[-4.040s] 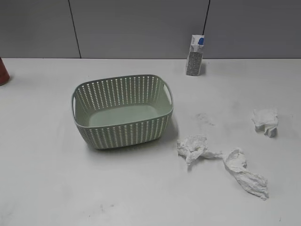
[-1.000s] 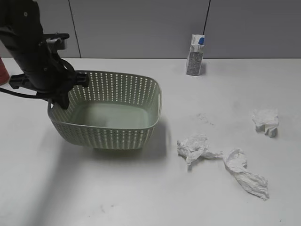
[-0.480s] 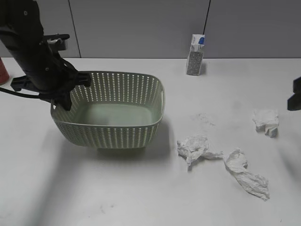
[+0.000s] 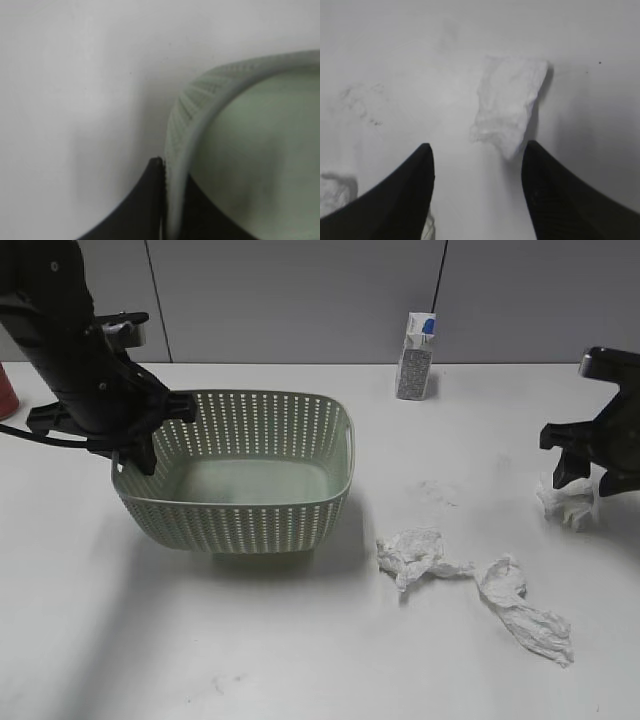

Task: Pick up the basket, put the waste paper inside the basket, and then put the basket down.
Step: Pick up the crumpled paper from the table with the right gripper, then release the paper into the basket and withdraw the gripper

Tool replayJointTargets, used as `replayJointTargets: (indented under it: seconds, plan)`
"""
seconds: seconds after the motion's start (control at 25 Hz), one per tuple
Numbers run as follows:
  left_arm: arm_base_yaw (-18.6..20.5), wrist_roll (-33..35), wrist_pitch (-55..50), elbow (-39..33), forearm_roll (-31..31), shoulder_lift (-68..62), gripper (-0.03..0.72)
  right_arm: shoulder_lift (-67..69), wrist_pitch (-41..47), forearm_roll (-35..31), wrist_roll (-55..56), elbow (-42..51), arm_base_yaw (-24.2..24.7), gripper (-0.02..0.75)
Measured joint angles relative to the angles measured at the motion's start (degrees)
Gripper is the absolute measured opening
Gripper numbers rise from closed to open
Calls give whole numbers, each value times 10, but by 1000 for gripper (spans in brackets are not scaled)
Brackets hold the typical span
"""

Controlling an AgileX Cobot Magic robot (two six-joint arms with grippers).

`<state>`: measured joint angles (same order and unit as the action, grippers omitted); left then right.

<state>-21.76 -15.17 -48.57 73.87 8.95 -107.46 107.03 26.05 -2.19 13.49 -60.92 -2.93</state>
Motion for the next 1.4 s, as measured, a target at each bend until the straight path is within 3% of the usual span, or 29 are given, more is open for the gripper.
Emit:
replayJointTargets:
  seconds: [0.24,0.32,0.4,0.52,0.6,0.76,0.92,1.04,1.24,1.32,1.4]
  plan:
    - [0,0,1,0,0,0,3,60,-12,13,26,-2,0,450]
    - [0,0,1,0,0,0,3,61,-16,14,27,-4,0,417]
    - [0,0,1,0,0,0,3,61,-16,13,27,-4,0,305]
    - [0,0,1,0,0,0,3,50,-15,13,24,-4,0,74]
    - [0,0,1,0,0,0,3,30,-12,6,4,-4,-2,20]
    - [0,0,1,0,0,0,3,-40,-6,-59,-111,-4,-41,20]
    - [0,0,1,0,-1,0,3,-110,-17,-166,-236,-13,-147,20]
    - [0,0,1,0,-1,0,3,-134,-63,-195,-265,-34,-245,20]
    - [0,0,2,0,-1,0,3,-117,-133,-203,-274,-51,-355,26]
    - [0,0,2,0,-1,0,3,-95,-141,-204,-274,-51,-369,97]
    - [0,0,2,0,-1,0,3,-72,-142,-204,-274,-51,-372,243]
